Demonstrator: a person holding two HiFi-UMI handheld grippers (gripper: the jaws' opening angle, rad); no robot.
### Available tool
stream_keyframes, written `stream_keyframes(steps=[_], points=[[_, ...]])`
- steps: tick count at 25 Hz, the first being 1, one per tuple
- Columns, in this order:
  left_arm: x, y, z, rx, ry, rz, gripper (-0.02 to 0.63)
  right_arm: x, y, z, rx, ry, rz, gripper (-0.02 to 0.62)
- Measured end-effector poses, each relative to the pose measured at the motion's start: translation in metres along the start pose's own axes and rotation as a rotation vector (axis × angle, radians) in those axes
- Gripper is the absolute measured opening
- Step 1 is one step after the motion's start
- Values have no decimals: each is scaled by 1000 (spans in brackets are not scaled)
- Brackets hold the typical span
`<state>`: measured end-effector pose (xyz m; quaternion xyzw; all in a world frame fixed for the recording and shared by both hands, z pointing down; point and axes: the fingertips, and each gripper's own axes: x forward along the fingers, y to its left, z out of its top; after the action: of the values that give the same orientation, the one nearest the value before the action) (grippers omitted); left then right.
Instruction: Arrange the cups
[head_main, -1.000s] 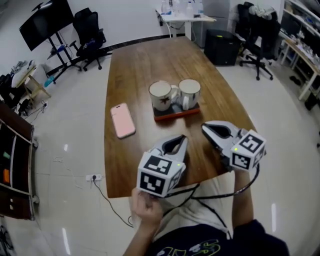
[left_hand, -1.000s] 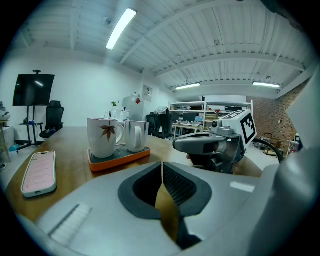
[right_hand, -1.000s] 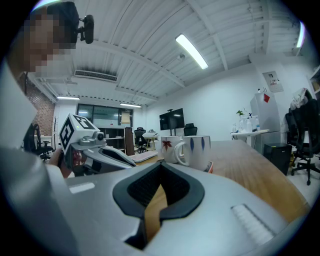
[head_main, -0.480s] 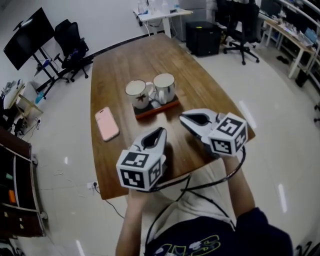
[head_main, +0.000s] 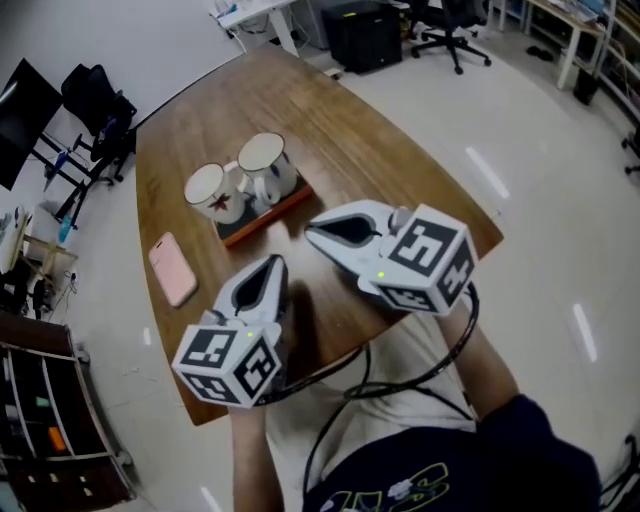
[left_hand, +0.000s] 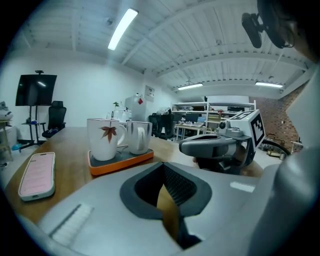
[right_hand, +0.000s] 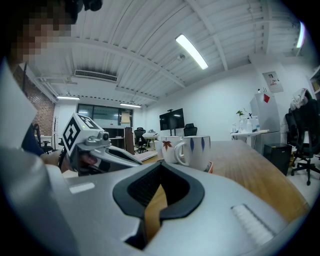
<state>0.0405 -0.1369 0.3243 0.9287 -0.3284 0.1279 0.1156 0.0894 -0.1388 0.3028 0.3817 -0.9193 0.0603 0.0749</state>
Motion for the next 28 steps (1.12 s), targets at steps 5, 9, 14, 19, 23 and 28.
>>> stream_keyframes(steps=[5, 9, 14, 19, 23, 28], points=[[9, -1, 0, 2, 9, -28, 3, 2, 2, -1, 2, 13, 7, 0], [9, -5, 6, 3, 1, -27, 3, -1, 5, 4, -4, 13, 13, 0], [10, -4, 4, 1, 5, -28, 3, 0, 5, 3, 1, 15, 12, 0], [7, -17, 5, 20, 21, -86, 3, -6, 8, 6, 10, 15, 13, 0], [10, -17, 3, 28, 22, -95, 3, -5, 5, 2, -1, 13, 13, 0], [11, -15, 1, 32, 24, -99, 2, -4, 3, -1, -4, 12, 12, 0]])
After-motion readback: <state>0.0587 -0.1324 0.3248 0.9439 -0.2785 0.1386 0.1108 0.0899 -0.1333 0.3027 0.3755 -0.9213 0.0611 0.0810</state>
